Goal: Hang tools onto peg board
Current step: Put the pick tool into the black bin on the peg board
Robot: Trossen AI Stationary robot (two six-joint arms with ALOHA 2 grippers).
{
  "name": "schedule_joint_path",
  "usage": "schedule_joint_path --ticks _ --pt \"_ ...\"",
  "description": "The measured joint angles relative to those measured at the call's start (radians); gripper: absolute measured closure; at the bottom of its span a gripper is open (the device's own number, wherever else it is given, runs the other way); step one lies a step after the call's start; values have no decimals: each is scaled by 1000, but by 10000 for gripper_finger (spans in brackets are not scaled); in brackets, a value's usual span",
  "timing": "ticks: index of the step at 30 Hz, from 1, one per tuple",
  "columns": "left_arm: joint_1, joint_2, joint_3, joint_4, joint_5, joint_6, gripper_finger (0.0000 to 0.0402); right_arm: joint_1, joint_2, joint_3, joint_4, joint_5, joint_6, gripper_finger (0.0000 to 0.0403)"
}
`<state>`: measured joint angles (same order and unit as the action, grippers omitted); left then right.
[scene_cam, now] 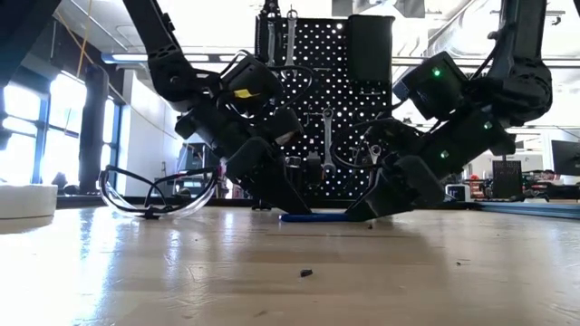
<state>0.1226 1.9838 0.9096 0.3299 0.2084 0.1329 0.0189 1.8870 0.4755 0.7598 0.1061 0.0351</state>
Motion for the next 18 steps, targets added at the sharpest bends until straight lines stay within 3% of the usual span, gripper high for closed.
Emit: schedule_joint_path --ticks 2,14,18 --pt "0 0 0 7 -2 -1 237 0 0 0 1 -5 2 332" --pt "-1 -60 0 -50 -8 -1 243 33 -58 2 -16 -9 36 336" --pt "3 -149 2 -96 -23 1 238 43 -122 1 -57 -80 36 378"
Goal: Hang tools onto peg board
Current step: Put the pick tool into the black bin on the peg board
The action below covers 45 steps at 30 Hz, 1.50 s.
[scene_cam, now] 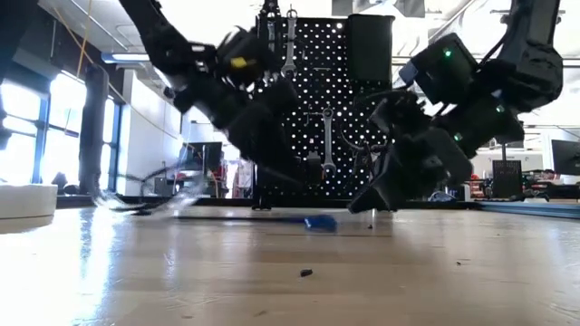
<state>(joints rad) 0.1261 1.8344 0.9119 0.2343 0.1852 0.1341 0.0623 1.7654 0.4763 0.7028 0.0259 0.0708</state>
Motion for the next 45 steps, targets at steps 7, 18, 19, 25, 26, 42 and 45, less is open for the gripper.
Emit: schedule_joint_path --ticks 7,18,19,25,26,42,45 --pt "-9 -97 0 -109 85 -21 231 7 -74 0 -49 19 9 399" --pt "-148 -79 -1 -266 101 4 231 53 -91 38 -65 -110 13 398" --pt "-169 -80 -1 -263 94 17 231 69 -91 49 -65 -110 1 395" --pt "-264 -72 -1 -237 -48 129 231 157 -91 125 -93 -40 -98 326" --pt "-269 -66 -1 -229 -65 130 231 166 -90 139 -101 -25 -109 310" --pt "-221 125 1 59 -182 189 231 252 -89 214 -317 129 -20 215" --pt "-206 128 18 59 -227 250 231 268 -89 214 -371 160 2 215"
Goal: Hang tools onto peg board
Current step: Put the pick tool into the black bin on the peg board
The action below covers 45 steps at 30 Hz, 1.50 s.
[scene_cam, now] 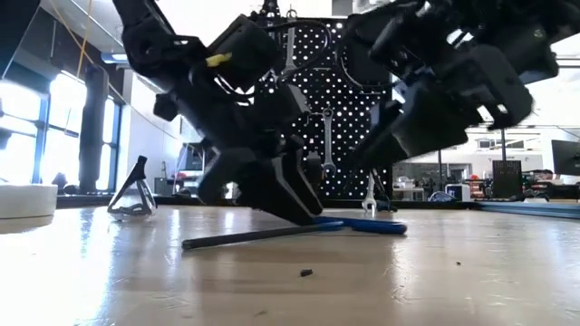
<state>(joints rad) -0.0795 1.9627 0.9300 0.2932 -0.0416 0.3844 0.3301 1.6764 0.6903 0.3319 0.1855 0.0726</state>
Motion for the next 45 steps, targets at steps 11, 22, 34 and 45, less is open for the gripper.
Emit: schedule_joint_path --ticks 11,22,34,45 --pt "10 -81 117 -185 -121 -74 231 13 0 0 -137 77 106 215" --pt "-94 -88 140 -291 132 -382 231 13 0 -1 -129 26 -3 215" --pt "-72 54 144 -238 54 -529 231 -41 72 2 -129 -80 50 215" --pt "-43 115 151 -241 -29 -395 387 2 73 1 -125 -25 192 215"
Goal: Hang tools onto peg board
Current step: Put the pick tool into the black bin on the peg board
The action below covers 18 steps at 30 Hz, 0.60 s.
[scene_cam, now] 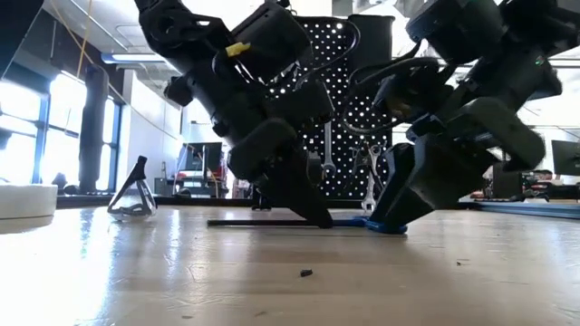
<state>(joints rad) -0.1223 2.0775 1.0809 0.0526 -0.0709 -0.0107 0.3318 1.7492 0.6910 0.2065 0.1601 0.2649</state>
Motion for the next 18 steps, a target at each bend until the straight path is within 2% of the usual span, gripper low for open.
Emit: schedule_joint_path --ticks 7,14,18 --pt "2 2 -4 38 -24 81 398 19 -71 -2 -72 51 3 218" --pt "6 -51 10 14 -30 173 400 35 -244 -2 -309 185 78 248" --pt "9 -73 11 -4 -45 205 401 30 -302 -20 -367 166 174 260"
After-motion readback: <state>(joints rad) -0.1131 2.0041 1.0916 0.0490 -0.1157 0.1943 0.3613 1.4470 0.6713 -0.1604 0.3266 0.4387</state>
